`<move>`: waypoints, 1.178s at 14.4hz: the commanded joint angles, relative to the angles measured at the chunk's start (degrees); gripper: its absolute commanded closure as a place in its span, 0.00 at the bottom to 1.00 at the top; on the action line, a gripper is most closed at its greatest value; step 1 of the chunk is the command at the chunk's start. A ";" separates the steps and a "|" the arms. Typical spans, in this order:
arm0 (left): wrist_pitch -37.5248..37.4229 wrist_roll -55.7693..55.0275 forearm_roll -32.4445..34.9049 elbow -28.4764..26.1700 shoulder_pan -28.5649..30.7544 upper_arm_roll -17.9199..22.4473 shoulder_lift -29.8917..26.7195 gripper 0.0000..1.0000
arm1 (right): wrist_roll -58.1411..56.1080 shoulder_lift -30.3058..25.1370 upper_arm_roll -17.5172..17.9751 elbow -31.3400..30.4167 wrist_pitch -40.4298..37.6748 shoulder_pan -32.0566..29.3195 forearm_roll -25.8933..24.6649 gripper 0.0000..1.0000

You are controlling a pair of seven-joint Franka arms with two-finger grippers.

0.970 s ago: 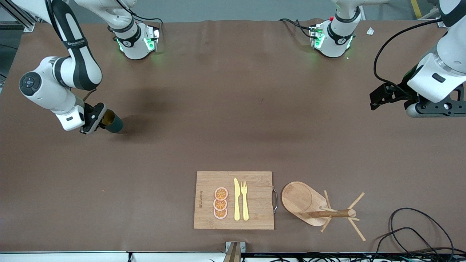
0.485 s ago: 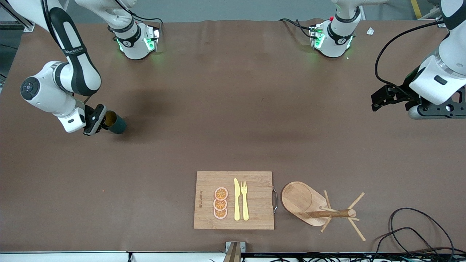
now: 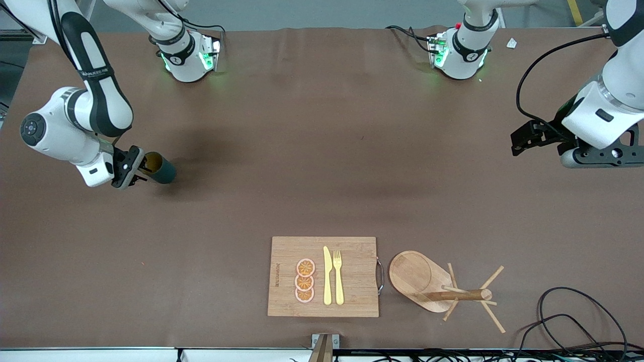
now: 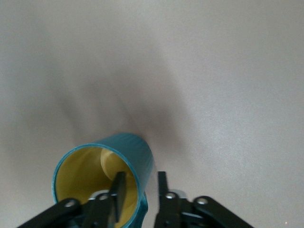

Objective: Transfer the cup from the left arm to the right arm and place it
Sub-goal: 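Set the mug down and open the right gripper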

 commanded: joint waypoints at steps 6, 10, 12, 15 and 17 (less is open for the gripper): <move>-0.29 -0.37 1.24 0.39 0.07 -0.45 -0.41 0.00 | 7.58 -1.30 0.15 5.93 -10.34 -1.42 0.75 0.00; -0.29 -0.37 1.15 0.39 0.16 -0.45 -0.49 0.00 | 31.27 -3.06 0.14 18.65 -27.21 -1.16 -8.01 0.00; -0.47 -0.37 1.15 0.30 0.25 -0.45 -0.49 0.00 | 41.58 -2.62 0.32 27.62 -35.57 -0.72 -9.88 0.00; -0.38 -0.37 1.15 0.30 0.25 -0.45 -0.41 0.00 | 47.41 -2.62 0.32 32.83 -36.48 -0.11 -10.15 0.00; -0.12 -0.37 1.15 0.39 0.25 -0.45 -0.41 0.00 | 54.68 -2.53 0.41 34.77 -36.74 0.25 -10.06 0.00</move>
